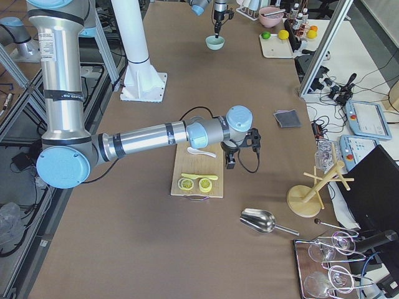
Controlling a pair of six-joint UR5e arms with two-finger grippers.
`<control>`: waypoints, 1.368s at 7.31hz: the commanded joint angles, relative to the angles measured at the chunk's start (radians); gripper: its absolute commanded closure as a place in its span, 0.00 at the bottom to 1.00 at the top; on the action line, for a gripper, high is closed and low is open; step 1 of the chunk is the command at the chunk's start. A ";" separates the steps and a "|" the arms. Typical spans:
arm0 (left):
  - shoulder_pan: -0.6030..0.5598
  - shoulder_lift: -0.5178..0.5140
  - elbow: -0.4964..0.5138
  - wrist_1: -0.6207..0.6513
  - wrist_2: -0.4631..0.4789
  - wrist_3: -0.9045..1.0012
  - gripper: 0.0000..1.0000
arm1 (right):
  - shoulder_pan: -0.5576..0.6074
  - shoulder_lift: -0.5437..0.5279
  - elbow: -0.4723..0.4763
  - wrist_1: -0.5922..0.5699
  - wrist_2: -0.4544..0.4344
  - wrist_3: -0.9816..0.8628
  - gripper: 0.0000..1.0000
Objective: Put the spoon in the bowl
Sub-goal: 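Push the green bowl toward center with left gripper while right gripper nears board, then lower the right gripper onto the white spoon and grasp it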
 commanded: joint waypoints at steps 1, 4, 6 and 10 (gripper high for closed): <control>0.175 -0.219 -0.007 0.047 0.038 -0.351 1.00 | -0.142 0.000 0.012 0.181 -0.079 0.317 0.05; 0.352 -0.497 0.046 0.293 0.274 -0.465 1.00 | -0.239 -0.007 -0.026 0.183 -0.113 0.344 0.08; 0.393 -0.580 0.126 0.294 0.336 -0.487 1.00 | -0.282 -0.009 -0.024 0.194 -0.115 0.471 0.09; 0.412 -0.584 0.135 0.294 0.342 -0.486 1.00 | -0.332 -0.039 -0.034 0.194 -0.124 0.499 0.11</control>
